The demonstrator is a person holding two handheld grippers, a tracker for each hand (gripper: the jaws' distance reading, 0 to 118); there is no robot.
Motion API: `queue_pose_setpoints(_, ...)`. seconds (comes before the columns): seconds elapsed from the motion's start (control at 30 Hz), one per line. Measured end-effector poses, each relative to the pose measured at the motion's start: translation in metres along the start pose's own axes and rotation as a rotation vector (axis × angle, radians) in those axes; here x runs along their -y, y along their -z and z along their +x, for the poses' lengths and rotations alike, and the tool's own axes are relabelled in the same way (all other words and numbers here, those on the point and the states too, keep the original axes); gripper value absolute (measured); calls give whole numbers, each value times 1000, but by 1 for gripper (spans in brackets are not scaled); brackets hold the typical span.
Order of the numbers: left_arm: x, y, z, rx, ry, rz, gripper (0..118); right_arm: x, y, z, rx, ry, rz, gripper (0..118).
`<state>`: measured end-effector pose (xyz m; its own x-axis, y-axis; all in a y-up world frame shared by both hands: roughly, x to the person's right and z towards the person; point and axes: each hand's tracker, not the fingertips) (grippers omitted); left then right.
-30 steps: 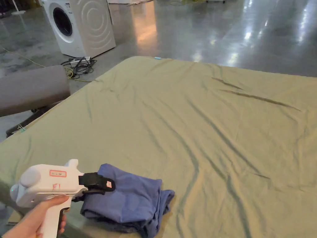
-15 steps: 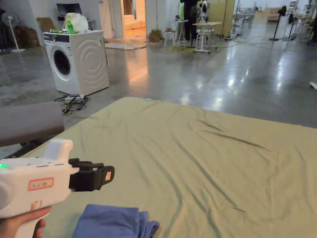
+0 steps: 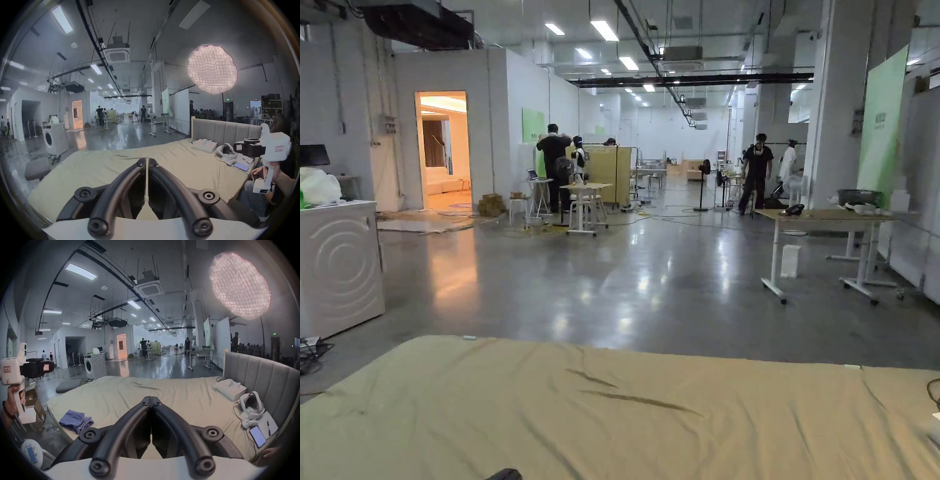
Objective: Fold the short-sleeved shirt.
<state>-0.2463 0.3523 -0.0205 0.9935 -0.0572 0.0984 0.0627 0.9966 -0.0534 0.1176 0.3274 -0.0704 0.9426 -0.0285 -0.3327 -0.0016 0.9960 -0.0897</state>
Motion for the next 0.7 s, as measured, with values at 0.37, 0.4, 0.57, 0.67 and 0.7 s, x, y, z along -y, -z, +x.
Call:
queue_pose_setpoints(0.37, -1, -34, 31, -74, -8, 42, 2, -7, -18, -4, 25, -17, 39, 0)
queue_pose_setpoints(0.4, 1, -35, 29, -72, -31, 39, 2, -6, -18, -2, 26, -15, 38, 0)
queue_pose_setpoints(0.57, 2, -33, 25, -83, -5, -1, 2, -8, -22, -4, 32, -22, 30, 0)
queue_pose_setpoints(0.67, 4, -32, 26, -80, 19, -17, 2, -7, -23, -6, 33, -30, 21, 0)
queue_pose_setpoints(0.7, 4, -32, 26, -80, 24, -23, 2, -7, -23, -7, 37, -31, 17, 0)
